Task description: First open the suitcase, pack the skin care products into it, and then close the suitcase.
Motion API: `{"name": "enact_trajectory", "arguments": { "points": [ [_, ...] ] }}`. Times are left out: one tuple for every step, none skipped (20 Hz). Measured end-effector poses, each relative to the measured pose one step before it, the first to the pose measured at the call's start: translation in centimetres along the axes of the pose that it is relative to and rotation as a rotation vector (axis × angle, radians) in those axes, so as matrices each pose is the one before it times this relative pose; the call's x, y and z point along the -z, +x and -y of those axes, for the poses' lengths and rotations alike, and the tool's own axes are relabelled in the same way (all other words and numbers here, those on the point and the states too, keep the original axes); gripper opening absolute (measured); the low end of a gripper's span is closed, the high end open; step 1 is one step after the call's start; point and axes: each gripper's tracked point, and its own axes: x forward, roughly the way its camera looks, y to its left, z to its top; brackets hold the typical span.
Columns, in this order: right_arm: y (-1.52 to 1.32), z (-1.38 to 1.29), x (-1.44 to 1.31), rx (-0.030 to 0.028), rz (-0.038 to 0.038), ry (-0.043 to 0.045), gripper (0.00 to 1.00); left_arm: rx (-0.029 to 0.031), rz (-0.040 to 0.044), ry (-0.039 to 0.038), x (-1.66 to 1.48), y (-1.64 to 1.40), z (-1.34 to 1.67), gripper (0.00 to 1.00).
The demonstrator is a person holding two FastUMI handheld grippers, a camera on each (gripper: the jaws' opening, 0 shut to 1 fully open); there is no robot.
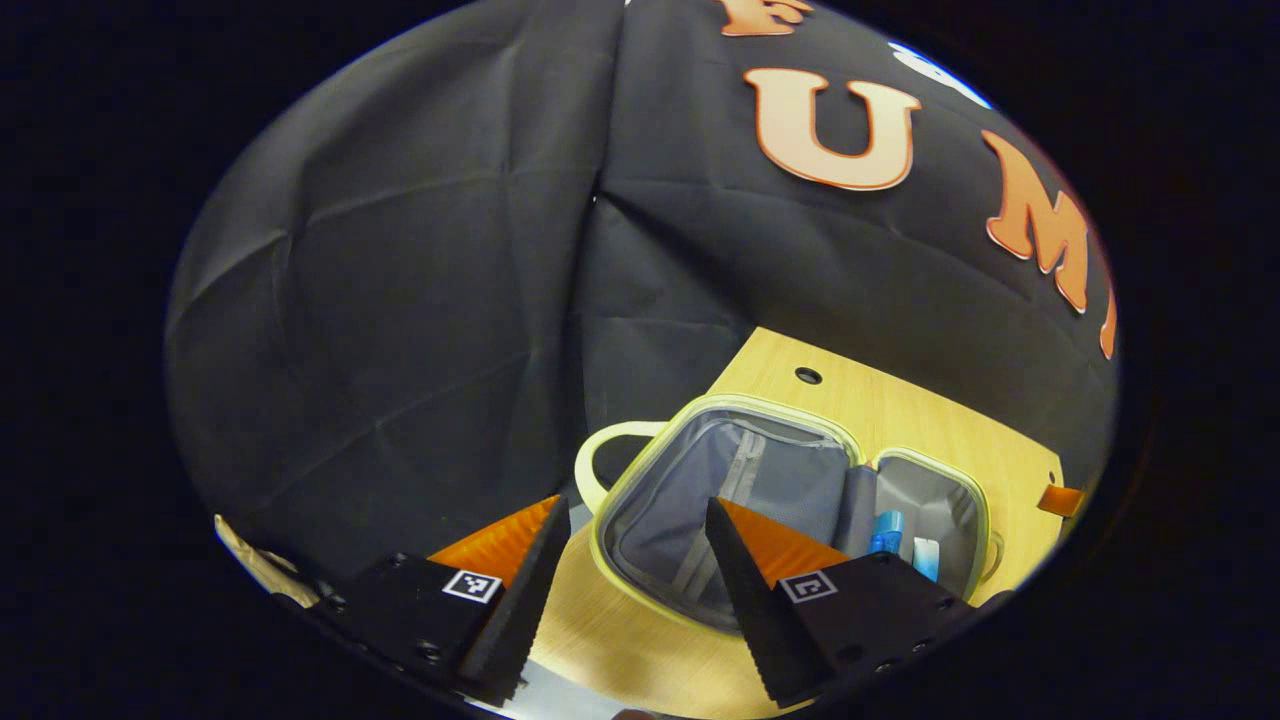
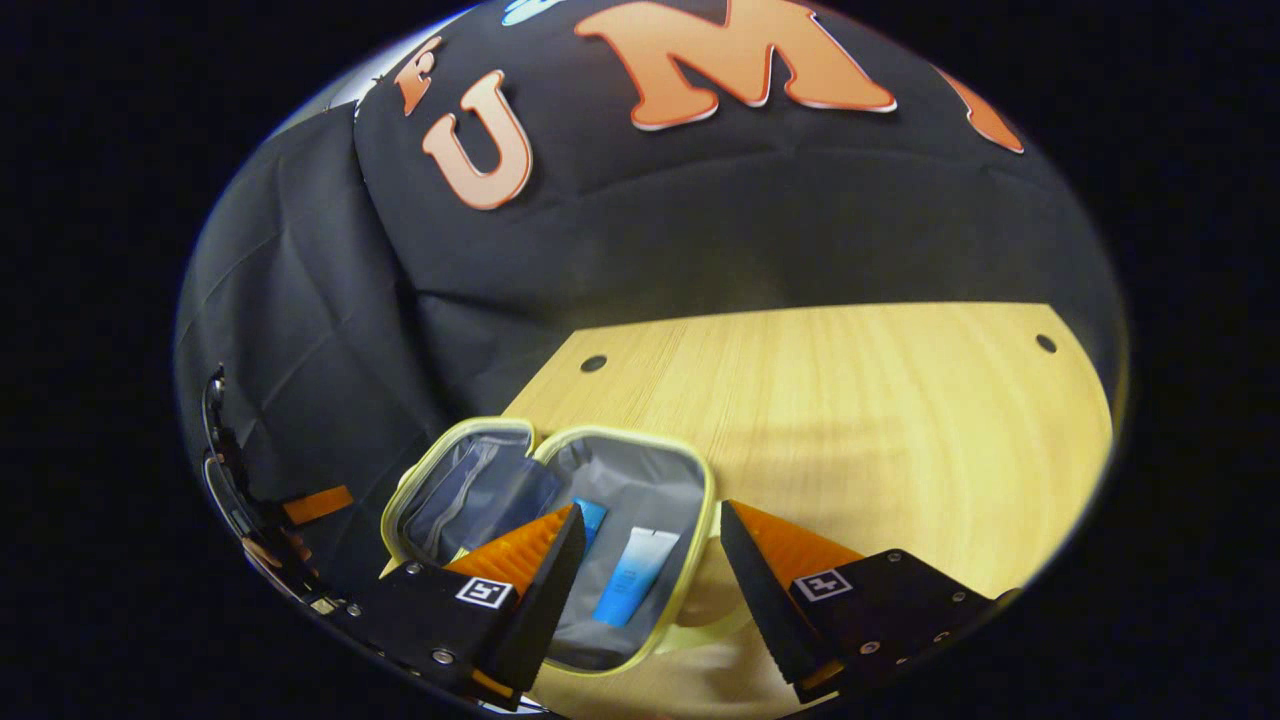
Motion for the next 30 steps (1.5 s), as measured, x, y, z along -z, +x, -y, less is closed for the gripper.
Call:
{"name": "enact_trajectory", "arguments": {
  "points": [
    [-0.672,0.4,-1.047,0.0167,0.03149,-0.01587,0.87,0.00925,-0.0133,-0.02763,-0.102,1.23,-0.472,0.86],
    [-0.457,0.393,-1.112,0.01858,0.0296,-0.01844,0.88,0.00965,-0.01413,-0.03152,-0.087,1.384,-0.518,0.86],
    [-0.687,0.395,-0.966,0.01807,0.02898,-0.01553,0.89,0.00589,-0.01276,-0.03506,-0.145,1.32,-0.772,0.87],
    [-0.614,0.422,-0.967,0.01544,0.02073,-0.01568,0.89,0.0016,-0.02314,-0.03941,-0.091,1.067,-0.771,0.88],
    [-0.696,0.429,-0.624,0.01563,0.01584,-0.01183,0.9,0.00813,-0.02117,-0.04995,-0.226,0.858,-0.68,0.91],
    [-0.369,0.34,-0.443,0.01318,0.00499,-0.01084,0.9,0.0143,-0.02143,-0.06039,-0.275,1.105,-0.371,0.91],
    [-0.333,0.206,-0.056,0.0126,0.00012,-0.0083,0.91,0.01312,-0.01531,-0.0611,0.086,1.399,-0.113,0.91],
    [-0.282,0.305,-0.019,0.01534,-0.00258,-0.01178,0.91,0.00487,-0.01917,-0.0572,-0.081,1.155,-0.384,0.91],
    [-0.238,0.385,-0.046,0.01786,-0.00227,-0.01884,0.92,0.00391,-0.01126,-0.05307,0.023,0.632,-0.883,0.91],
    [-0.16,0.081,-0.215,0.00989,0.00393,-0.02098,0.92,-0.00129,-0.01554,-0.04469,-0.271,0.607,-0.685,0.91],
    [-0.126,-0.031,-0.3,0.00311,0.00499,-0.01955,0.92,0.00175,-0.01123,-0.04523,-0.121,0.719,-0.465,0.91],
    [-0.035,-0.155,-0.038,-0.00079,0.00122,-0.01715,0.92,0.00412,-0.01518,-0.04403,-0.085,0.613,-0.472,0.96],
    [-0.092,-0.289,-0.026,0.00078,0.00055,-0.01373,0.92,0.00612,-0.0237,-0.04874,0.505,0.8,-0.349,0.91],
    [-0.035,-0.118,-0.243,-0.0013,0.00419,-0.00866,0.93,0.00912,-0.02247,-0.03809,0.165,0.49,-0.223,0.91],
    [-0.056,-0.042,-0.191,-0.0013,0.00281,-0.00417,0.93,0.00152,-0.01804,-0.02942,0.338,0.671,-0.357,0.91],
    [-0.027,-0.115,-0.094,-0.00388,-0.00115,0.00128,0.93,0.0027,-0.01783,-0.02128,0.389,0.553,-0.285,0.91],
    [-0.095,0.002,0.166,-0.00179,-0.00447,0.00126,0.93,0.00874,-0.01519,-0.02586,0.288,0.491,-0.092,0.91],
    [-0.067,0.125,0.105,-0.00238,-0.00088,-0.00106,0.93,0.02148,-0.01328,-0.03206,0.255,0.941,0.101,0.9],
    [0.041,0.257,-0.001,0.00271,0.00197,-0.00311,0.94,0.02159,-0.01437,-0.02762,0.369,0.118,0.36,0.71],
    [-0.082,0.091,0.097,-0.00227,0.00032,-0.00094,0.94,-0.00765,-0.00129,-0.01862,0.056,0.184,-0.213,0.56],
    [0.005,0.179,0.146,-0.00037,-0.00436,-0.0006,0.94,-0.0013,0.00212,0.00206,0.022,0.137,-0.311,0.41],
    [-0.153,0.1,0.016,-0.00354,-0.00056,0.0003,0.94,0.01288,0.01646,0.00675,0.51,-0.825,0.397,0.26],
    [-0.064,0.175,-0.103,-0.00279,0.00068,-0.00064,0.94,0.0106,0.01049,0.02104,-0.768,0.029,0.197,0.25],
    [-0.146,0.289,-0.102,0.00077,0.00279,0.00032,0.94,0.00299,0.00978,0.02419,-0.313,-0.297,0.313,0.25],
    [-0.07,0.161,-0.165,-0.00038,0.00216,0.00228,0.94,0.00812,0.01455,0.03071,-0.158,-0.622,0.948,0.25],
    [-0.221,0.223,-0.15,0.00035,0.0043,0.00312,0.94,-0.01611,0.033,0.03387,-1.025,-0.08,0.586,0.25],
    [-0.121,0.083,-0.342,-0.00461,0.01191,0.00474,0.94,0.00772,0.00376,0.04352,0.282,-1.21,1.187,0.11],
    [-0.13,0.106,-0.296,-0.00021,0.01209,0.00215,0.94,-0.00234,0.01912,0.04668,-0.344,-1.022,0.995,0.11],
    [-0.162,0.035,-0.392,-0.00503,0.01228,0.00254,0.94,0.00117,0.02035,0.05739,-0.624,-0.615,1.103,0.11],
    [-0.116,0.135,-0.274,-0.00013,0.01038,-0.00188,0.94,0.00163,0.02897,0.05961,-0.553,-0.648,1.437,0.11]
  ]
}}
